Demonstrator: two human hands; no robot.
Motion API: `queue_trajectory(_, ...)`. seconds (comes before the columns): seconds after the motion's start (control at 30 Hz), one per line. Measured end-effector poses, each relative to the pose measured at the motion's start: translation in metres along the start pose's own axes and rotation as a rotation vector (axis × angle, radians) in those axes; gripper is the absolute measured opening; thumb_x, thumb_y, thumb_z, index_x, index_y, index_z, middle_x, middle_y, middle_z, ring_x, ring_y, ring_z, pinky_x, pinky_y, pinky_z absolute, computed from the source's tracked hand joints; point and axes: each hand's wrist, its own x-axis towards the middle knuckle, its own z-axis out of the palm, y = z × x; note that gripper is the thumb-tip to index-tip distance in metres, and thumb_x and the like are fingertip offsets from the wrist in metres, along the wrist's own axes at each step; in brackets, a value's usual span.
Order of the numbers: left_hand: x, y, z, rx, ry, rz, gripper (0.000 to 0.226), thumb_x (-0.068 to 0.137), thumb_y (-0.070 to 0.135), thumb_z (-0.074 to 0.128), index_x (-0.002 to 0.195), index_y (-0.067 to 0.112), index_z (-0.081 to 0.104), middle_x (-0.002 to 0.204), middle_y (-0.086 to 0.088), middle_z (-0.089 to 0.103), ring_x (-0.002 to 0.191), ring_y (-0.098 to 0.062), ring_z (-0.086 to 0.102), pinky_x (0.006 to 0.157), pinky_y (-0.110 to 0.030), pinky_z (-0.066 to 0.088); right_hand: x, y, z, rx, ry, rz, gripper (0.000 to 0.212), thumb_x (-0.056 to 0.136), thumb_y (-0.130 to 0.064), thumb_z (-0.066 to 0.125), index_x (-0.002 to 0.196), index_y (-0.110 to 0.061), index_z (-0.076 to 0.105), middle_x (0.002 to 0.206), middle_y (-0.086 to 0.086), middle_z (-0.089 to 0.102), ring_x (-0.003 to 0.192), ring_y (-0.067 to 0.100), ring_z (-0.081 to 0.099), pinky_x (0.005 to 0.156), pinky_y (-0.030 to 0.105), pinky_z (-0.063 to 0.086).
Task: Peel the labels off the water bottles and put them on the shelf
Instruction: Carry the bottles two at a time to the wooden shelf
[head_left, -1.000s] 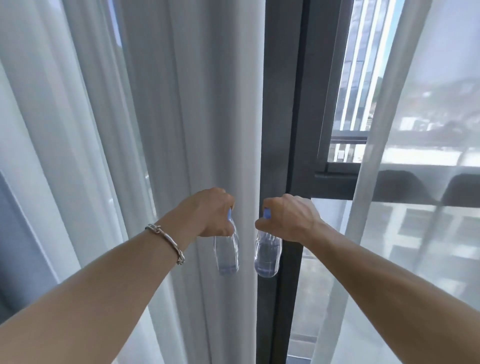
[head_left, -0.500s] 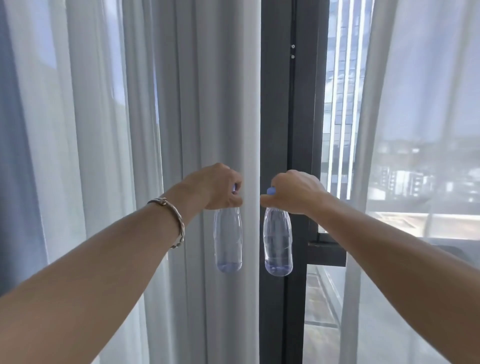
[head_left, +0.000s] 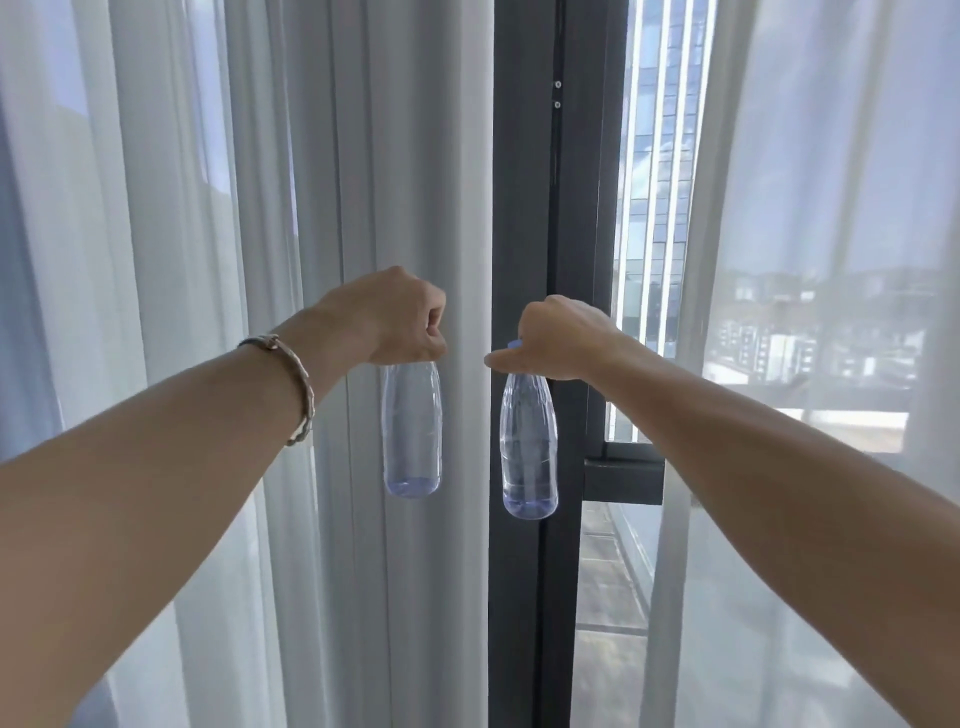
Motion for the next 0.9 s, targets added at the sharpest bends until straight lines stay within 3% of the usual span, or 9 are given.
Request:
queue_trajectory(0.17,-0.009,0.001,-0.001,0.013,-0.012,-0.027,0.011,0.076,0.023,0.055,0.066,0.023,0.05,0.075,0.005,0.055,0.07,-0.021,0.053,0.058,-0.025,0.039,-0.003,0.003,-0.003,0.02,-0.001,-0.011,0.057,0.081,-0.057,0.06,0.051,-0.01,0.045,0.057,0.0,0.045,0.055,0.019,0.047,0.049,0.024,0.033)
queue_trajectory(0.43,-0.01,0.021,0.009,0.024,-0.04,-0.006,0.017,0.077,0.02,0.056,0.064,0.022,0.046,0.068,0.009,0.048,0.066,-0.019,0.05,0.058,-0.025,0.037,-0.014,0.02,0.005,0.076,0.001,-0.011,0.049,0.083,-0.047,0.06,0.053,-0.011,0.048,0.055,-0.001,0.044,0.048,0.015,0.043,0.048,0.023,0.035)
queue_trajectory(0.63,-0.01,0.053,0.022,0.021,-0.077,0.034,0.023,0.08,0.021,0.057,0.062,0.022,0.043,0.067,0.01,0.042,0.069,-0.022,0.05,0.069,-0.031,0.048,-0.029,0.048,0.019,0.12,-0.021,0.016,0.047,0.083,-0.044,0.06,0.051,-0.012,0.048,0.053,0.001,0.042,0.048,0.016,0.044,0.053,0.025,0.039)
queue_trajectory(0.9,0.0,0.087,0.063,-0.022,-0.153,0.036,0.021,0.077,0.025,0.054,0.061,0.028,0.041,0.071,0.011,0.046,0.073,-0.022,0.054,0.069,-0.035,0.052,-0.056,0.099,0.036,0.098,-0.043,0.02,0.048,0.082,-0.041,0.06,0.049,-0.01,0.045,0.051,0.002,0.042,0.049,0.018,0.045,0.052,0.023,0.037)
